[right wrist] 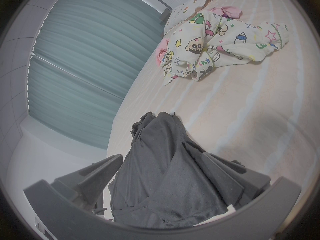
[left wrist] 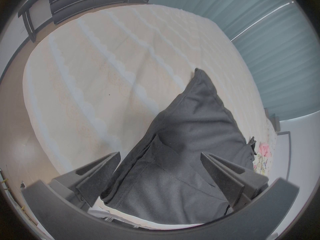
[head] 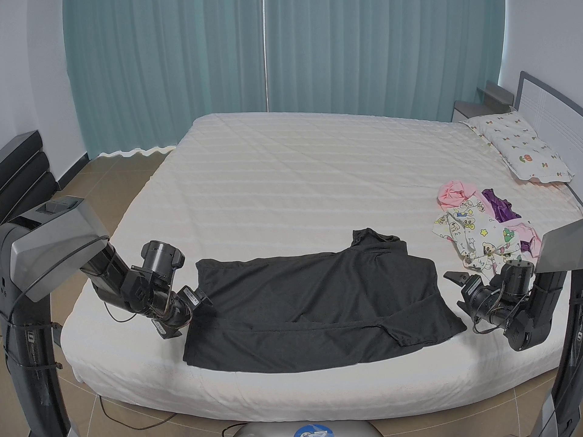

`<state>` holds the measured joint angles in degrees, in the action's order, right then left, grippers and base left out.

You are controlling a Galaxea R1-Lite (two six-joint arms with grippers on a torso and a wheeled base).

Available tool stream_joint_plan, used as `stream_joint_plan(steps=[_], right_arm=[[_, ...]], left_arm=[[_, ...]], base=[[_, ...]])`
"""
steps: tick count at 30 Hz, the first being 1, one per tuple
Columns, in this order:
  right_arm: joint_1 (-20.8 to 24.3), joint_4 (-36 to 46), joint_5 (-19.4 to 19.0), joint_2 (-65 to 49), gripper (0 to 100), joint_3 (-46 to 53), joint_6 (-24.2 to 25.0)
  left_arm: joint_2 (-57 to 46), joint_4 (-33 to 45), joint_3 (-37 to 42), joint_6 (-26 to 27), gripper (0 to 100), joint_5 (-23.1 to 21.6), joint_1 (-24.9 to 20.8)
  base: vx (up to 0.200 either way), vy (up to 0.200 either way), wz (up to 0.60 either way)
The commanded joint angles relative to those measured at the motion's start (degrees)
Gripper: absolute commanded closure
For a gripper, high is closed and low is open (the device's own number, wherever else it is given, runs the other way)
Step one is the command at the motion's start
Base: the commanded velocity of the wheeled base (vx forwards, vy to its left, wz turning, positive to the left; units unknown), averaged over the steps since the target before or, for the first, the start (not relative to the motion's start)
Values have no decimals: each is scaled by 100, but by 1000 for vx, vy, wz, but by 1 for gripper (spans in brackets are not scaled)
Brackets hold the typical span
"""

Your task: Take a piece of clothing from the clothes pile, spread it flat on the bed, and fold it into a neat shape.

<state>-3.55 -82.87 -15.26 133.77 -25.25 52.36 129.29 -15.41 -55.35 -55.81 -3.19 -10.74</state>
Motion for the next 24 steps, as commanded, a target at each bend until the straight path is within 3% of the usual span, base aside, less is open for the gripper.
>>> stream_joint_plan(steps=[1,8,24], right_arm=[[3,-1,-3,0,0,20,2],[12,8,6,18,0,29,11],[38,-124,6,88,0,169,-6]], left_arm=[[-132,-217,244,-18,0,-6,19],[-141,-217,252,-18,0,-6,11],[-317,-226,182,-246,0,65,327]], base=[[0,-200,0],[0,-200,0],[0,0,0]])
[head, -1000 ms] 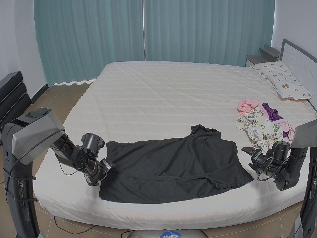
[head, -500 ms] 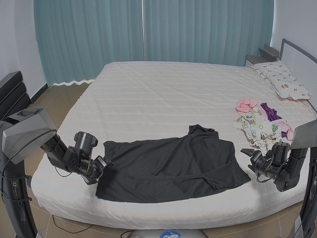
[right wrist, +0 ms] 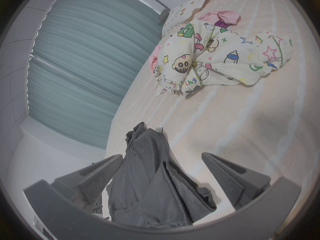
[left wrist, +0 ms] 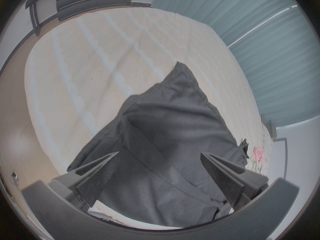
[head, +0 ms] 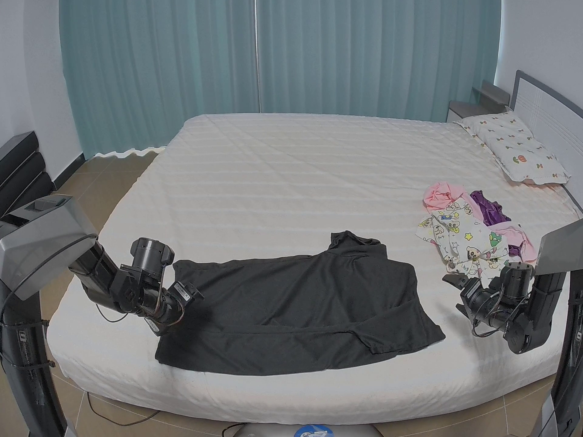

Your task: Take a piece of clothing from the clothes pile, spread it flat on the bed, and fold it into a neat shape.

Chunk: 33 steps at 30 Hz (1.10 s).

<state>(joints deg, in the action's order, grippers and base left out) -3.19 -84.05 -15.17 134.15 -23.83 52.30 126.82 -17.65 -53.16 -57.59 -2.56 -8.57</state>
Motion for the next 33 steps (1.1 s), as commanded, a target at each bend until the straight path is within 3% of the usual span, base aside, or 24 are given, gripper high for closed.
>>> stream_joint_plan(steps=[1,8,14,23,33], right_arm=[[3,-6,-4,50,0,37,0],[65,-6,5,59,0,28,0],[73,-6,5,68,0,37,0],[73,-15,5,68,0,37,0],[161,-41,14,121,0,37,-9]], left_arm=[[-70,-1,-45,-95,0,1,136],[-122,-1,-1,-95,0,-69,163],[-78,-19,-27,-86,0,-96,224],[-17,-1,-458,28,0,-43,488],[853,16,-1636,1241,0,-87,664]], base=[[0,0,0],[0,0,0],[200,0,0],[0,0,0],[0,0,0]])
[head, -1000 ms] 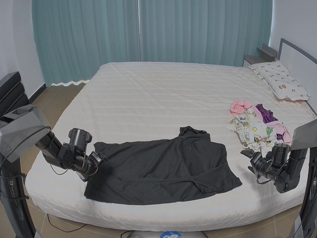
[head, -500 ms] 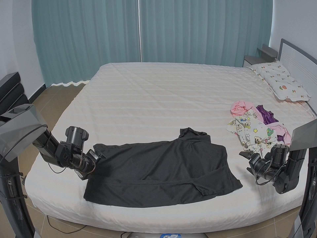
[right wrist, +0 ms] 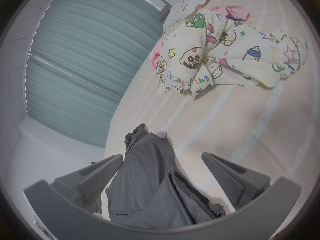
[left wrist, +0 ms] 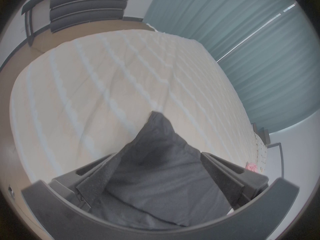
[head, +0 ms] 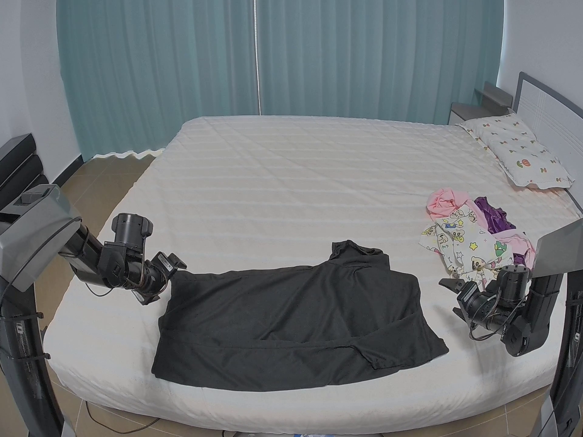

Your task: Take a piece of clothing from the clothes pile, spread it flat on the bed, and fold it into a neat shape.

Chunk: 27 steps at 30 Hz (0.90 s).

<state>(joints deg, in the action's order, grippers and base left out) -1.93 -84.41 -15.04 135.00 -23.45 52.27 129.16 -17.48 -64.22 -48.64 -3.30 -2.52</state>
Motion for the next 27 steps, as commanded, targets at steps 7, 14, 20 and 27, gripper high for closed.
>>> stream_joint_plan(steps=[7,14,20,27], right_arm=[[78,-6,1,106,0,-28,-15],[105,-6,1,114,0,-28,-15],[105,-6,1,114,0,-45,-24],[131,3,19,70,0,-63,-95]], left_arm=[[1366,-45,-1242,1559,0,-373,156],[1560,-45,-1682,1665,0,-531,191],[1568,-124,-1646,1726,0,-505,200],[1595,-185,-1699,1700,0,-522,200]], base=[[0,0,0],[0,0,0],[0,0,0],[0,0,0]])
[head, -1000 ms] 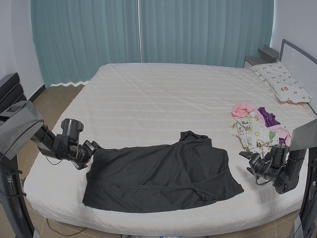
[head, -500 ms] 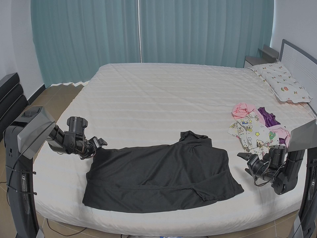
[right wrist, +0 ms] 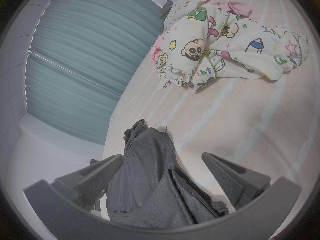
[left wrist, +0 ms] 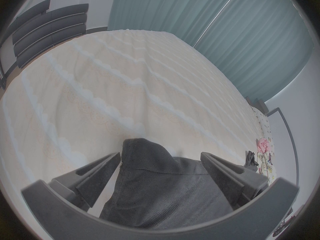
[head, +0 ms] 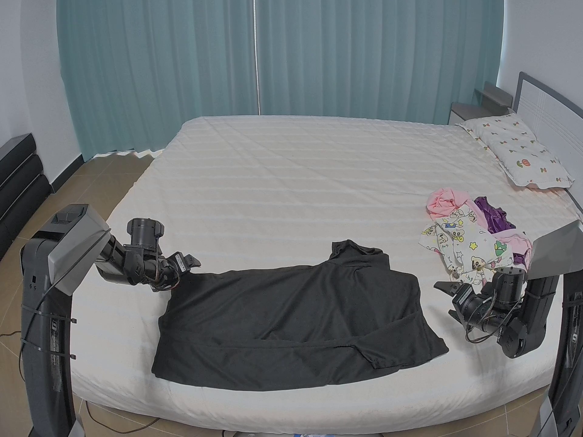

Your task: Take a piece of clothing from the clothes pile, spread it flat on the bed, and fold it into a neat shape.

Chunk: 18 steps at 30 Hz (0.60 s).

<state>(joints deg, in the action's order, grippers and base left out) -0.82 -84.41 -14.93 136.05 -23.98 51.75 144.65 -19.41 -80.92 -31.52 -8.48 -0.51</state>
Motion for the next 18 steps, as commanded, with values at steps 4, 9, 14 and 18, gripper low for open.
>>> stream_joint_plan(steps=[4,9,14,18], right_arm=[[205,65,8,-96,0,-116,-95],[591,724,26,-289,0,-819,-183],[873,1998,228,-518,0,-1759,-209],[1031,2754,729,-430,0,-2586,-358]], left_arm=[[142,7,-143,-47,100,31,7],[186,7,-284,-284,100,172,130],[81,-2,-424,-934,100,180,245],[-7,-2,-424,-1128,100,172,289]], base=[[0,0,0],[0,0,0],[0,0,0],[0,0,0]])
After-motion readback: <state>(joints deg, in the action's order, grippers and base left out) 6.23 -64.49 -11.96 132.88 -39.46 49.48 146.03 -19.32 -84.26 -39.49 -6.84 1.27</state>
